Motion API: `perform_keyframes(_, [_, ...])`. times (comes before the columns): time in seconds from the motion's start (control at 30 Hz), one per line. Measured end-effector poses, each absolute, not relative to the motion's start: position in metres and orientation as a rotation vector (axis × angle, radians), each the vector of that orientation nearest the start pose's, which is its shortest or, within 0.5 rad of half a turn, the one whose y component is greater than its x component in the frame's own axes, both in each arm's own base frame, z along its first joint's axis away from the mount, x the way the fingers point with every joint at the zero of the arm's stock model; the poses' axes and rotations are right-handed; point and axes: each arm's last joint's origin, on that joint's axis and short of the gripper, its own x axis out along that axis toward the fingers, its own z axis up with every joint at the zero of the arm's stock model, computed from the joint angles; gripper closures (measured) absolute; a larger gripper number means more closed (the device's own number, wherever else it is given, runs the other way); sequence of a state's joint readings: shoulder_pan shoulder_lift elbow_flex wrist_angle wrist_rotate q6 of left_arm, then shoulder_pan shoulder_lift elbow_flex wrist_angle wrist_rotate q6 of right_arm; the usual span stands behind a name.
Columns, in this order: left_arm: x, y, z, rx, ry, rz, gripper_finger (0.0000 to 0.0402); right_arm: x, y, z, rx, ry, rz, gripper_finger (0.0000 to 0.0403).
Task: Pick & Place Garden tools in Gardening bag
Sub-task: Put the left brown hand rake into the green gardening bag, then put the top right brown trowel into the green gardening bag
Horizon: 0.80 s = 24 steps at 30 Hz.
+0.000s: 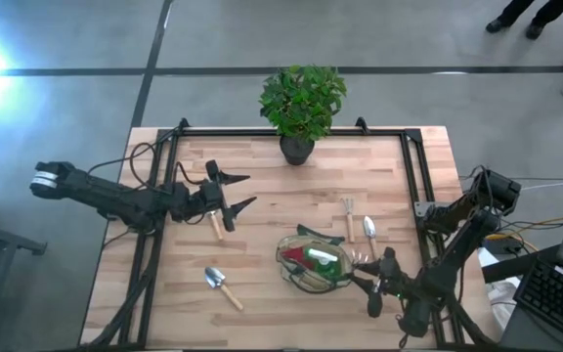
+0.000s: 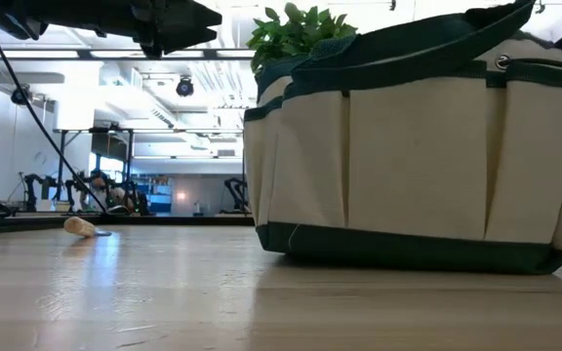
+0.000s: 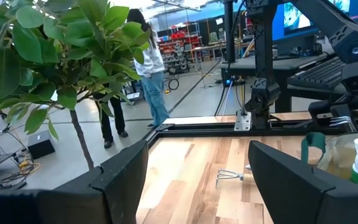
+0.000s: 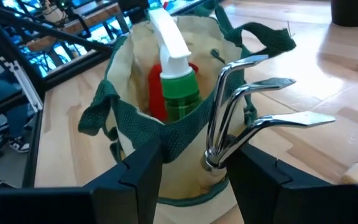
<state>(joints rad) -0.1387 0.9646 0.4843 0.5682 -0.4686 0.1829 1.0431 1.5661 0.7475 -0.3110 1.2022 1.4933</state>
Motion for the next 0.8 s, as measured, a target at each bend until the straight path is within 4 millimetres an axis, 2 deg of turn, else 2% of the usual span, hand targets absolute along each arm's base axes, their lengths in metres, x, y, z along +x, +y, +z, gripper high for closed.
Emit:
perform_keyframes(0.37, [0.208, -0.016, 0.269, 0.155, -0.054, 0.336, 0.0122, 0.152, 0.215, 0.159, 0.459, 0.267, -0.411, 0.0244])
perform_keyframes(0.8, [0.208, -0.016, 0.269, 0.155, -0.054, 0.336, 0.0122, 0.136, 0.210, 0.165, 0.470, 0.306, -0.404, 0.0252])
